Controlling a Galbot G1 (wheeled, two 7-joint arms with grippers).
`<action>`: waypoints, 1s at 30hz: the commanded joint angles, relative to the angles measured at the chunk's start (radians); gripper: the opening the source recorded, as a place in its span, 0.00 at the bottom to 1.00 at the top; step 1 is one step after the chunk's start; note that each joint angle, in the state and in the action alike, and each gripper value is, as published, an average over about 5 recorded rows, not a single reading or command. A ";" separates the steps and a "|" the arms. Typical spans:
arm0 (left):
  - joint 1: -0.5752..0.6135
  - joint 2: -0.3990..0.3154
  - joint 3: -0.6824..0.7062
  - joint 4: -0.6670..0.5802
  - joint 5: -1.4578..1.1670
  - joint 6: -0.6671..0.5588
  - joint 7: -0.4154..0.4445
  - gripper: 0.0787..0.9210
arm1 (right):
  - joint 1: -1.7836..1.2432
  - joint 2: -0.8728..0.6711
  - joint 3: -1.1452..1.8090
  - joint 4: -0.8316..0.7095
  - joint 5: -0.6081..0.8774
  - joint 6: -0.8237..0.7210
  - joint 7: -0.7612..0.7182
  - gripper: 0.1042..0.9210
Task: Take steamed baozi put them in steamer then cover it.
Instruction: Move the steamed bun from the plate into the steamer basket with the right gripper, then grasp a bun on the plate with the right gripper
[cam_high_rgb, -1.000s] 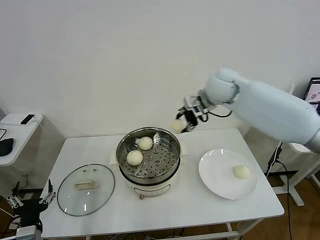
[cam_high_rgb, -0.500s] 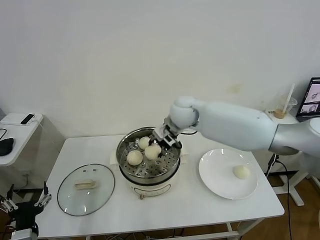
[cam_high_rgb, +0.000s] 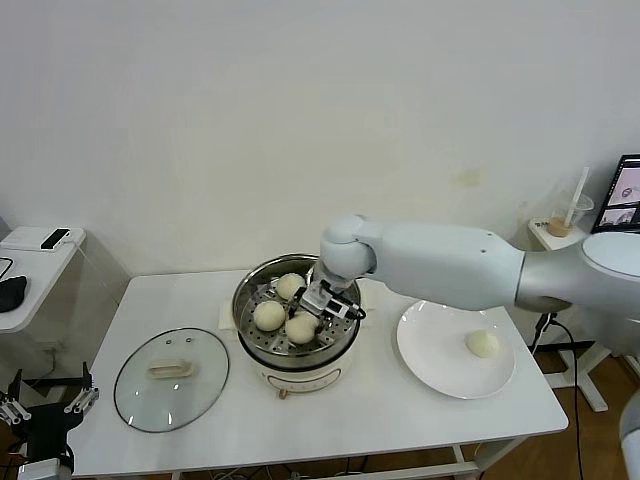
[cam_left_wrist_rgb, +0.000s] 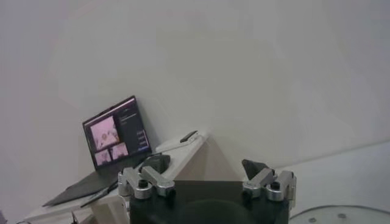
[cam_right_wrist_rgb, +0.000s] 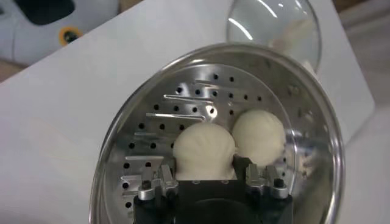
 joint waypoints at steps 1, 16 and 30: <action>0.000 -0.001 0.000 0.000 -0.001 0.000 0.000 0.88 | -0.001 0.017 -0.022 -0.003 -0.044 0.089 -0.008 0.59; -0.007 0.006 0.001 0.004 -0.003 0.000 0.000 0.88 | 0.017 0.010 0.002 -0.020 -0.020 0.106 0.012 0.84; -0.017 0.021 0.006 0.013 -0.009 0.001 0.001 0.88 | 0.059 -0.111 0.163 -0.017 0.147 -0.075 -0.052 0.88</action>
